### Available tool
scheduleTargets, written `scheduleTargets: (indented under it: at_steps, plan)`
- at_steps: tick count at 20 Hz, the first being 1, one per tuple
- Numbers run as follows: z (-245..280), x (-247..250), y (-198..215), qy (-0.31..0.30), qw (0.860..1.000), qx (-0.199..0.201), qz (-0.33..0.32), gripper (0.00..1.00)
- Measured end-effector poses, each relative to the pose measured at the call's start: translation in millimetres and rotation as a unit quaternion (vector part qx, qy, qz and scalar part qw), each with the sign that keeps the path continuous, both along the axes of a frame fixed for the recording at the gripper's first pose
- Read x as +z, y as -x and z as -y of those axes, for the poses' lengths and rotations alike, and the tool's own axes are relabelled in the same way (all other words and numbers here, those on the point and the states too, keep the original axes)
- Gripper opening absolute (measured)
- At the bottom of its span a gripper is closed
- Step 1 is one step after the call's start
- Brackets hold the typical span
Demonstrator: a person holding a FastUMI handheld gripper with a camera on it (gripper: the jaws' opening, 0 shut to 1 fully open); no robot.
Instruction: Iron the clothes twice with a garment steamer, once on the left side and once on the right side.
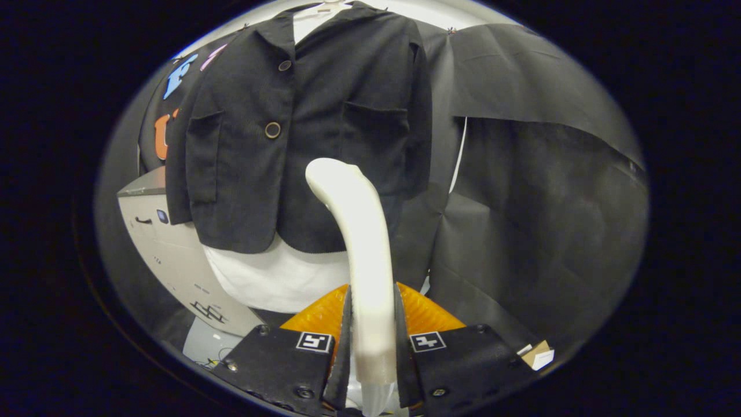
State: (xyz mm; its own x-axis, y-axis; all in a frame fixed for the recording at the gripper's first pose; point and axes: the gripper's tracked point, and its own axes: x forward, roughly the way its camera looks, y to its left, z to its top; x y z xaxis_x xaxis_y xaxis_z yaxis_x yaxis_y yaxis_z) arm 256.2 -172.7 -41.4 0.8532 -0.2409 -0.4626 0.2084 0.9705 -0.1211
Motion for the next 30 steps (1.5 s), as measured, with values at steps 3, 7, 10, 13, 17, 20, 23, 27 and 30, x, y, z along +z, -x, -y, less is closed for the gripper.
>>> scheduleTargets:
  at_steps: [3, 7, 10, 13, 17, 20, 23, 27, 30]
  plan:
    - [6.0, -17.1, 5.3, -0.008, 1.0, 0.008, -0.019, 0.36]
    - [8.4, -34.5, 14.5, -0.001, 0.999, 0.017, -0.037, 0.36]
    - [1.8, -41.2, 30.8, -0.016, 0.999, 0.008, -0.051, 0.36]
    - [-9.1, -28.3, 50.7, -0.018, 0.999, -0.006, -0.037, 0.36]
    - [-34.4, -5.9, 94.7, -0.021, 0.999, -0.024, -0.007, 0.36]
    - [-56.5, 3.8, 133.5, -0.019, 0.999, -0.032, 0.003, 0.36]
    - [-79.6, 13.4, 175.2, -0.023, 0.999, -0.038, 0.017, 0.36]
    - [-102.0, 26.3, 228.4, -0.025, 0.998, -0.05, 0.024, 0.36]
    - [-120.6, 37.0, 262.0, -0.024, 0.998, -0.045, 0.027, 0.36]
